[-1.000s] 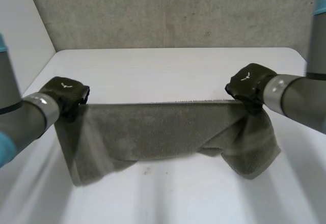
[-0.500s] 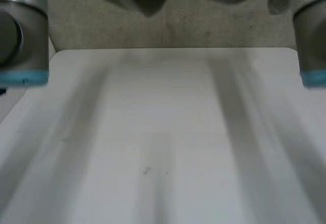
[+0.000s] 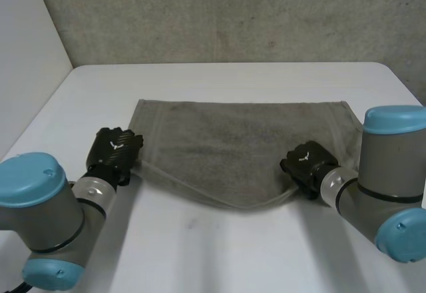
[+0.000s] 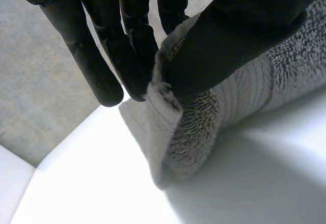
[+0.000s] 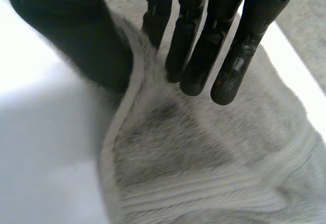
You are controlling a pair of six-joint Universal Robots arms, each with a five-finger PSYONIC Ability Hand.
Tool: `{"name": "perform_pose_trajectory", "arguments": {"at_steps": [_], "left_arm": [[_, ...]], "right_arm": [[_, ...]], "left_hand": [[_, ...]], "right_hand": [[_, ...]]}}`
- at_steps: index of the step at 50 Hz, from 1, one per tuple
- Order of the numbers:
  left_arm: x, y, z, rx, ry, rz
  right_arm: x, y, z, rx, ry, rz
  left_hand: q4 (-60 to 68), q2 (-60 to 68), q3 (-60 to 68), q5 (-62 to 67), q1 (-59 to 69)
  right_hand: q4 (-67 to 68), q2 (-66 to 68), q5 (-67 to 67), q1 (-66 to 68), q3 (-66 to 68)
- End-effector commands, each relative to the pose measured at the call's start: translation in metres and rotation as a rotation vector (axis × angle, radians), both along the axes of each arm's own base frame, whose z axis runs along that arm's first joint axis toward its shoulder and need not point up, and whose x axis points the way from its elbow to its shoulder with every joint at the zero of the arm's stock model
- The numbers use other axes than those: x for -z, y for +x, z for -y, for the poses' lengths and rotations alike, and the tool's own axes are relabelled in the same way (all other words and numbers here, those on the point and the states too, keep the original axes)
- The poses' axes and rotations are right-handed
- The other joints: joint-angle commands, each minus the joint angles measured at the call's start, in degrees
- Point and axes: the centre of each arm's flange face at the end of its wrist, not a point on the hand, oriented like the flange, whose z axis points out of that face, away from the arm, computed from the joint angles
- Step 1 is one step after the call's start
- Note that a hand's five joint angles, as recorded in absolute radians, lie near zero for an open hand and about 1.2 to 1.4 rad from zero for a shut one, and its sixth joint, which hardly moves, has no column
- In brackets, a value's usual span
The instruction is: Fold the towel.
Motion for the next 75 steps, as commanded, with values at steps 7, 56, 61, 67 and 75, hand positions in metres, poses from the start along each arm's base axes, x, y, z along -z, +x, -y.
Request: {"name": "perform_pose_trajectory", "arguments": {"at_steps": [7,56,61,67,75], "left_arm": [[-0.03,0.024,0.003,-0.076,-0.079,-0.023],[-0.028,0.04,0.005,-0.122,-0.069,-0.025],[-0.028,0.039,0.005,-0.121,-0.069,-0.025],[-0.027,0.04,0.004,-0.121,-0.064,-0.024],[-0.026,0.04,0.004,-0.122,-0.063,-0.023]], "right_arm": [[-0.034,-0.04,0.015,0.256,0.002,0.281],[0.024,-0.109,0.016,0.174,0.044,0.161],[0.025,-0.108,0.018,0.171,0.039,0.16],[0.026,-0.108,0.021,0.168,0.029,0.158],[0.023,-0.108,0.028,0.169,0.004,0.156]], "left_hand": [[10.22,10.23,10.33,10.41,10.95],[10.22,10.23,10.33,10.41,10.95],[10.22,10.23,10.33,10.41,10.95],[10.22,10.23,10.33,10.41,10.95],[10.22,10.23,10.33,10.41,10.95]], "right_hand": [[-34.17,-34.22,-35.58,-26.43,-34.17],[-12.98,-13.02,-14.39,-5.24,-12.98],[-10.97,-11.02,-12.38,-3.23,-10.97],[-8.44,-8.49,-9.86,-0.71,-8.44],[-7.59,-7.64,-9.01,0.14,-7.59]]}}
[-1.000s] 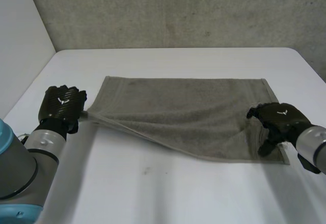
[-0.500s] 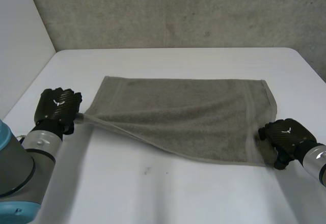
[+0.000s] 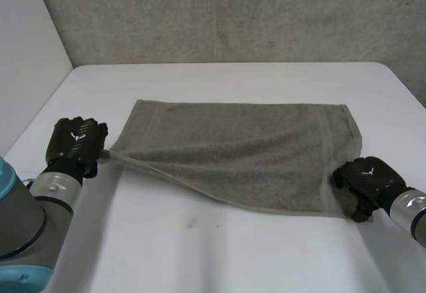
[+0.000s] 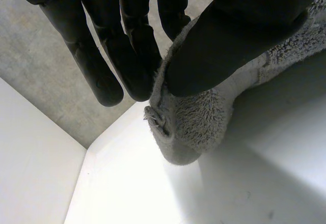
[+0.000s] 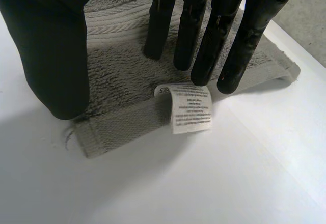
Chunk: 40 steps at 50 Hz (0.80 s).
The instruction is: Fold the towel.
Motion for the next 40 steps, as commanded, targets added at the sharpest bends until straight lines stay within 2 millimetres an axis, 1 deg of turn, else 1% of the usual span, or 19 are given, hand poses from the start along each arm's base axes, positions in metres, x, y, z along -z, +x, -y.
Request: {"name": "perform_pose_trajectory", "arguments": {"at_steps": [1,7,12,14,15,16,17,19,28,30,31,32,33,34,35,36,38,39,40], "left_arm": [[0.0,0.0,0.0,-0.001,0.001,0.0],[0.0,0.0,0.0,-0.001,0.001,0.0],[0.0,0.0,0.0,-0.001,0.001,0.0],[0.0,0.0,0.0,-0.001,0.001,0.0],[0.0,0.0,0.0,-0.001,0.001,0.0],[0.0,0.0,0.0,-0.001,0.001,0.0],[0.0,0.0,0.0,-0.001,0.001,0.0],[0.0,0.0,0.0,-0.001,0.003,0.001],[0.002,-0.001,-0.005,0.006,0.024,0.022],[0.007,0.0,-0.018,0.022,0.103,0.075],[0.007,0.0,-0.018,0.022,0.104,0.075],[0.008,0.003,-0.028,0.031,0.155,0.134],[0.008,0.003,-0.028,0.032,0.155,0.134],[0.004,0.005,-0.038,0.046,0.195,0.198],[-0.001,0.01,-0.048,0.054,0.235,0.261],[-0.001,0.01,-0.048,0.054,0.235,0.262],[-0.007,0.019,-0.069,0.073,0.313,0.352],[-0.007,0.019,-0.07,0.073,0.314,0.352],[-0.015,0.022,-0.076,0.075,0.317,0.37]], "right_arm": [[-0.002,0.0,0.005,0.002,-0.021,-0.003],[-0.004,0.0,0.011,0.005,-0.042,-0.004],[-0.006,-0.001,0.016,0.007,-0.059,-0.005],[-0.006,-0.001,0.019,0.01,-0.07,-0.007],[-0.006,-0.001,0.019,0.01,-0.07,-0.007],[-0.006,-0.001,0.019,0.009,-0.073,-0.007],[-0.006,-0.001,0.019,0.009,-0.073,-0.007],[-0.007,-0.001,0.02,0.009,-0.078,-0.008],[-0.014,-0.004,0.02,0.031,-0.089,-0.033],[-0.037,-0.008,0.011,0.063,-0.084,-0.07],[-0.037,-0.008,0.011,0.063,-0.083,-0.07],[-0.051,-0.01,0.002,0.065,-0.054,-0.091],[-0.051,-0.01,0.002,0.065,-0.053,-0.091],[-0.061,-0.011,-0.007,0.058,-0.009,-0.119],[-0.065,-0.014,-0.016,0.052,0.058,-0.154],[-0.065,-0.014,-0.016,0.052,0.058,-0.154],[-0.072,-0.033,-0.028,0.049,0.179,-0.243],[-0.072,-0.033,-0.028,0.049,0.18,-0.244],[-0.078,-0.042,-0.034,0.038,0.219,-0.295]], "left_hand": [[10.22,10.23,10.33,10.41,10.95],[10.22,10.23,10.33,10.41,10.95],[10.22,10.23,10.33,10.41,10.95],[10.22,10.23,10.33,10.41,10.95],[10.22,10.23,10.33,10.41,10.95],[10.22,10.23,10.33,10.41,10.95],[10.22,10.23,10.33,10.41,10.95],[10.22,10.23,10.33,10.41,10.95],[10.22,10.23,10.33,10.41,10.95],[10.22,10.23,10.33,10.41,10.95],[10.22,10.23,10.33,10.41,10.95],[10.22,10.23,10.33,10.41,10.95],[10.22,10.23,10.33,10.41,10.95],[10.22,10.23,10.33,10.41,10.95],[10.22,10.23,10.33,10.41,10.95],[10.22,10.23,10.33,10.41,10.95],[10.22,10.23,10.33,10.41,10.95],[10.22,10.23,10.33,10.41,10.95],[10.22,10.23,10.33,10.41,10.95]], "right_hand": [[6.97,7.31,10.48,12.48,6.8],[7.98,8.32,11.49,13.49,7.8],[13.53,13.87,17.04,19.04,13.36],[21.22,21.56,24.72,26.73,21.04],[21.27,21.61,24.78,26.78,21.09],[28.26,28.61,31.77,33.77,28.09],[28.33,28.68,31.84,33.84,28.16],[41.0,41.34,44.51,46.51,40.82],[41.06,41.4,44.57,46.57,40.88],[41.06,41.4,44.57,46.57,40.88],[41.06,41.4,44.57,46.57,40.88],[41.06,41.4,44.57,46.57,40.88],[41.06,41.4,44.57,46.57,40.88],[41.06,41.4,44.57,46.57,40.88],[41.06,41.4,44.57,46.57,40.88],[41.06,41.4,44.57,46.57,40.88],[41.06,41.4,44.57,46.57,40.88],[41.06,41.4,44.57,46.57,40.88],[41.06,41.4,44.57,46.57,40.88]]}}
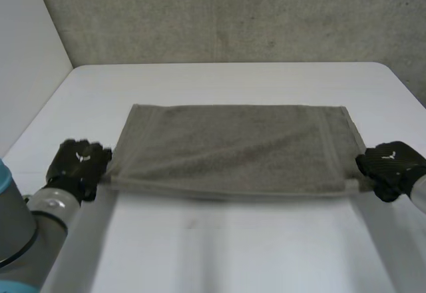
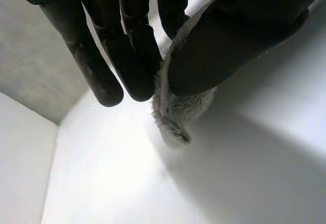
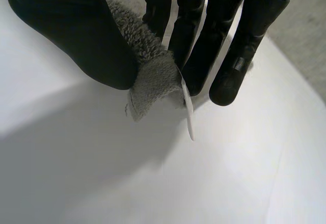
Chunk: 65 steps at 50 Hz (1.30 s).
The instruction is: Fold the towel.
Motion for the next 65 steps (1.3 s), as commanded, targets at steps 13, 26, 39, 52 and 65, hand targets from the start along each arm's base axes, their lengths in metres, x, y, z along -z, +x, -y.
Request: {"name": "perform_pose_trajectory", "arguments": {"at_steps": [13,26,39,52,65], "left_arm": [[-0.028,-0.011,-0.007,0.134,-0.058,0.099],[0.0,-0.052,0.092,0.102,-0.153,0.092],[0.025,-0.069,0.144,0.062,-0.195,0.099],[0.028,-0.071,0.153,0.029,-0.212,0.106],[-0.031,-0.07,0.136,0.023,-0.303,0.053]], "right_arm": [[-0.047,-0.041,0.0,0.044,0.068,-0.154],[-0.022,0.0,0.077,0.048,-0.012,-0.068],[0.011,0.043,0.128,0.004,-0.168,-0.078],[0.007,0.065,0.146,0.064,-0.322,-0.098],[-0.072,0.056,0.121,0.151,-0.455,0.126]], "left_hand": [[10.21,10.23,10.33,10.41,10.95],[10.21,10.23,10.33,10.41,10.95],[10.21,10.23,10.33,10.41,10.95],[-57.89,-57.87,-57.78,-57.7,-57.15],[-58.39,-58.37,-58.28,-58.2,-57.65]], "right_hand": [[11.81,13.15,14.48,24.8,12.88],[11.81,13.15,14.48,24.8,12.88],[11.81,13.15,14.48,24.8,12.88],[-58.19,-56.85,-55.52,-45.2,-57.12],[-58.19,-56.85,-55.52,-45.2,-57.12]]}}
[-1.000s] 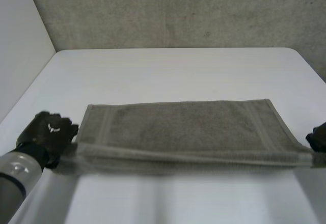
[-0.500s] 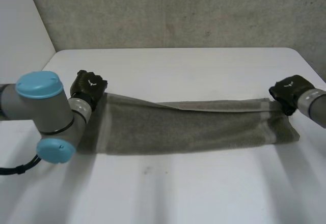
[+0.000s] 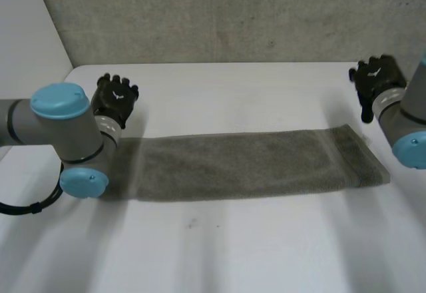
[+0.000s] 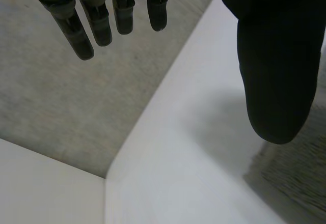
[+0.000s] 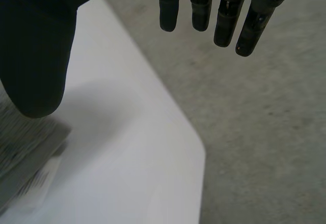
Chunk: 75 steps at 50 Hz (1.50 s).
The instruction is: Fold the towel.
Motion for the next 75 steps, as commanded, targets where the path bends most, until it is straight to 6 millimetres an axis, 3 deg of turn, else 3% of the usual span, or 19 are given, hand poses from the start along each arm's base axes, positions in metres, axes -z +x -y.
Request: {"name": "perform_pose_trajectory", "arguments": {"at_steps": [1,7,9,17,32,39,41,42,43,49,56,60,63,68,70,71,73,74,75], "left_arm": [[-0.041,0.004,-0.021,0.007,-0.049,-0.039],[-0.058,0.013,-0.046,0.007,-0.039,-0.096],[-0.062,0.02,-0.064,0.005,-0.009,-0.168],[-0.049,0.031,-0.095,-0.013,0.113,-0.372],[-0.033,0.038,-0.104,-0.041,0.17,-0.462],[-0.029,0.04,-0.106,-0.046,0.18,-0.457],[-0.028,0.04,-0.106,-0.046,0.182,-0.457],[-0.028,0.04,-0.106,-0.046,0.182,-0.457],[-0.028,0.04,-0.106,-0.046,0.182,-0.457],[-0.026,0.04,-0.108,-0.05,0.188,-0.454],[-0.025,0.042,-0.108,-0.054,0.193,-0.452],[-0.025,0.042,-0.108,-0.054,0.193,-0.452],[-0.024,0.042,-0.109,-0.054,0.193,-0.452],[-0.025,0.042,-0.109,-0.053,0.191,-0.453],[-0.025,0.042,-0.109,-0.053,0.189,-0.454],[-0.025,0.042,-0.109,-0.054,0.189,-0.454],[-0.025,0.042,-0.109,-0.054,0.189,-0.454],[-0.026,0.042,-0.109,-0.053,0.188,-0.454],[-0.026,0.042,-0.109,-0.053,0.188,-0.454]], "right_arm": [[-0.037,-0.004,-0.03,-0.025,-0.021,0.122],[-0.018,-0.007,-0.058,-0.091,0.106,0.11],[-0.001,-0.022,-0.07,-0.081,0.207,0.114],[0.035,-0.041,-0.09,-0.076,0.347,0.132],[0.078,-0.062,-0.08,-0.083,0.339,0.027],[0.084,-0.062,-0.078,-0.083,0.348,0.024],[0.084,-0.062,-0.076,-0.083,0.345,0.024],[0.085,-0.062,-0.075,-0.084,0.339,0.021],[0.086,-0.063,-0.073,-0.082,0.331,0.015],[0.084,-0.072,-0.066,-0.056,0.292,-0.025],[0.062,-0.127,-0.039,0.198,0.188,-0.162],[0.044,-0.14,-0.034,0.28,0.134,-0.182],[0.031,-0.136,-0.033,0.276,0.081,-0.17],[0.007,-0.088,-0.044,0.153,-0.016,-0.102],[-0.008,-0.038,-0.061,0.005,-0.069,-0.039],[-0.008,-0.038,-0.061,0.004,-0.07,-0.038],[-0.016,0.014,-0.083,-0.171,-0.12,-0.009],[-0.017,0.014,-0.084,-0.172,-0.121,-0.009],[-0.018,0.04,-0.097,-0.266,-0.142,0.0]], "left_hand": [[-0.64,-0.49,-0.76,-1.01,-0.92],[-1.14,-1.0,-1.27,-1.51,-1.43],[-1.31,-1.17,-1.44,-1.68,-1.59],[-1.81,-1.67,-1.94,-2.19,-2.1],[-1.81,-1.67,-1.94,-2.19,-2.1],[-1.82,-1.67,-1.94,-2.19,-2.1],[-1.86,-1.72,-1.99,-2.23,-2.14],[-1.86,-1.72,-1.99,-2.23,-2.14],[-1.86,-1.72,-1.99,-2.23,-2.14],[-1.82,-1.67,-1.94,-2.19,-2.1],[-1.86,-1.72,-1.99,-2.23,-2.14],[-1.81,-1.67,-1.94,-2.19,-2.1],[-1.86,-1.72,-1.99,-2.23,-2.14],[-1.86,-1.72,-1.99,-2.23,-2.14],[-1.86,-1.72,-1.99,-2.23,-2.14],[-1.86,-1.72,-1.99,-2.23,-2.14],[-1.82,-1.67,-1.94,-2.19,-2.1],[-1.86,-1.72,-1.99,-2.23,-2.14],[-1.86,-1.72,-1.99,-2.23,-2.14]], "right_hand": [[-3.37,-3.51,-4.47,-2.09,-2.42],[-3.37,-3.51,-4.47,-2.09,-2.42],[-3.37,-3.51,-4.47,-2.09,-2.42],[4.59,4.45,3.48,5.86,5.54],[19.42,19.27,18.31,20.69,20.36],[32.34,32.19,31.23,33.61,33.28],[42.64,42.5,41.53,43.91,43.58],[61.29,61.15,60.18,62.56,62.24],[66.58,66.44,65.47,67.85,67.53],[66.63,66.49,65.53,67.91,67.58],[66.63,66.49,65.53,67.91,67.58],[66.63,66.49,65.53,67.91,67.58],[66.63,66.49,65.53,67.91,67.58],[66.63,66.49,65.53,67.91,67.58],[66.63,66.49,65.53,67.91,67.58],[66.63,66.49,65.53,67.91,67.58],[66.63,66.49,65.53,67.91,67.58],[66.63,66.49,65.53,67.91,67.58],[66.63,66.49,65.53,67.91,67.58]]}}
